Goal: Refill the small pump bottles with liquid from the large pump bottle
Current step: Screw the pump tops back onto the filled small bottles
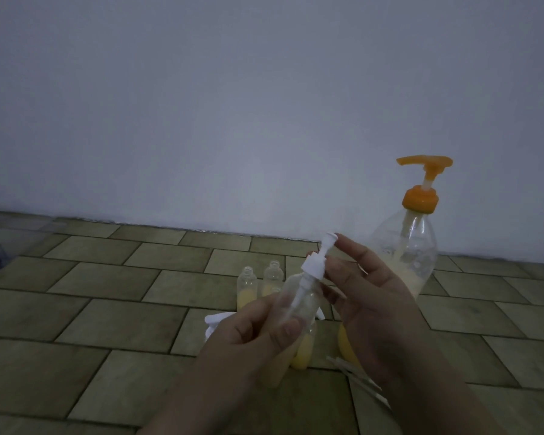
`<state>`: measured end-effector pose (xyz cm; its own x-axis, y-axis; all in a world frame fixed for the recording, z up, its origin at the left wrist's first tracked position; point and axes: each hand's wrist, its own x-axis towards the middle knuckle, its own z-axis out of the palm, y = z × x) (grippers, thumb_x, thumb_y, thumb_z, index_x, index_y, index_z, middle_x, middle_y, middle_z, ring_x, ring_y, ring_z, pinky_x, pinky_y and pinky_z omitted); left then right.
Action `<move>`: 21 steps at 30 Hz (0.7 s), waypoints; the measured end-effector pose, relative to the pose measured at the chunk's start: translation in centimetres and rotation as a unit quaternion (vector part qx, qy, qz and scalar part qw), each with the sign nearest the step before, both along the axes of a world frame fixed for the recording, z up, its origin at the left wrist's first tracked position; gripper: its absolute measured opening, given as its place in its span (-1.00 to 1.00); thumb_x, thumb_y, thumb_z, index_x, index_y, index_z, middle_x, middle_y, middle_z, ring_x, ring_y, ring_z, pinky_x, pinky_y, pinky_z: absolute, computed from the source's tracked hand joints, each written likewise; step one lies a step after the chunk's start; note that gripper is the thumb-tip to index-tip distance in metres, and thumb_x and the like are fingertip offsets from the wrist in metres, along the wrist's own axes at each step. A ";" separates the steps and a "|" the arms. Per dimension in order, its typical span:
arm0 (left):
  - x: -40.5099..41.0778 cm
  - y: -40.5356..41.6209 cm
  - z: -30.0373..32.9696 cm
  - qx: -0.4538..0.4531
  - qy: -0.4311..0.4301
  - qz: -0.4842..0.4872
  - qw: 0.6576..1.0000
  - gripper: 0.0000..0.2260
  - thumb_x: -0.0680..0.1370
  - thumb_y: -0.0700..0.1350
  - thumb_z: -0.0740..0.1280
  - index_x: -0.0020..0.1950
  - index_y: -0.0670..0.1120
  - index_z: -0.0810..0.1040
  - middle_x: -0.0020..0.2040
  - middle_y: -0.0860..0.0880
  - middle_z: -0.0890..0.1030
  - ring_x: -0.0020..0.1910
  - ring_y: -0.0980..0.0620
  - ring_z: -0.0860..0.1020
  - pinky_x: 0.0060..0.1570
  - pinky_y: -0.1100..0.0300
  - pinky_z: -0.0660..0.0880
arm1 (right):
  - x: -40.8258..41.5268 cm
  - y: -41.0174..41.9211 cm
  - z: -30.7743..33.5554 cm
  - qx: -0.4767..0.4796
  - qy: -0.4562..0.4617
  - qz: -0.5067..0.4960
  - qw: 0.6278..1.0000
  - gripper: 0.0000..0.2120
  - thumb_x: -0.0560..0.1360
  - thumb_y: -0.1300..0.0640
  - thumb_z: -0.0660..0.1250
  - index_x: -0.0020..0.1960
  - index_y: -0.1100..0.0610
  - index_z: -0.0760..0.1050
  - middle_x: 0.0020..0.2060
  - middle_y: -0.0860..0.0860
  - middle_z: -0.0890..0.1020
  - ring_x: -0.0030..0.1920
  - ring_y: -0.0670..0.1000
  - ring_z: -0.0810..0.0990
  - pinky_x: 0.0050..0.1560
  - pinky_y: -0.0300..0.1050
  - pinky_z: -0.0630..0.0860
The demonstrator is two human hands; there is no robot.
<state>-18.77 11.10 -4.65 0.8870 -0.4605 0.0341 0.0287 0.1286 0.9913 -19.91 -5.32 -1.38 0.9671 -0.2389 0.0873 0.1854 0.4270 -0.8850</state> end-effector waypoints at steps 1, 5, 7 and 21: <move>0.0 -0.1 0.0 0.001 -0.004 -0.001 1.000 -0.62 0.21 0.16 0.46 0.01 0.28 0.62 -0.15 0.06 0.69 -0.13 0.13 0.64 -0.12 0.15 0.48 | 0.0 0.2 -0.1 0.003 -0.012 -0.008 1.000 -0.30 0.04 0.06 0.63 0.15 0.15 0.53 -0.26 0.08 0.67 -0.17 0.05 0.67 -0.16 -0.15 0.59; -0.3 -0.2 -0.1 0.014 -0.010 0.000 1.000 -0.61 0.19 0.16 0.45 0.02 0.29 0.61 -0.16 0.08 0.69 -0.15 0.14 0.63 -0.09 0.13 0.48 | 0.0 0.6 -0.4 0.021 0.003 0.005 1.000 -0.37 0.15 0.13 0.56 0.19 0.12 0.47 -0.17 0.07 0.69 -0.15 0.03 0.67 -0.15 -0.10 0.62; -0.5 -0.2 -0.2 0.029 -0.015 0.007 0.999 -0.61 0.22 0.14 0.46 0.03 0.32 0.59 -0.13 0.12 0.69 -0.11 0.18 0.63 -0.07 0.15 0.50 | 0.0 0.7 -0.5 0.026 0.016 0.028 0.999 -0.41 0.17 0.14 0.54 0.18 0.11 0.49 -0.09 0.09 0.70 -0.10 0.05 0.68 -0.14 -0.07 0.62; -0.7 -0.5 -0.2 0.034 -0.005 0.001 0.999 -0.61 0.21 0.09 0.49 0.03 0.15 0.66 -0.01 0.03 0.69 0.00 0.10 0.63 0.06 0.14 0.53 | -0.8 0.3 -0.5 -0.017 -0.030 0.046 0.998 -0.48 -0.02 -0.09 0.64 -0.15 0.15 0.68 -0.16 0.11 0.69 -0.17 -0.01 0.66 -0.21 -0.20 0.56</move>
<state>-19.48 10.56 -4.87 0.8876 -0.4605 0.0114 0.0184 0.0601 0.9980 -20.73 -5.05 -1.88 0.9776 -0.1444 0.1532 0.2003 0.4141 -0.8879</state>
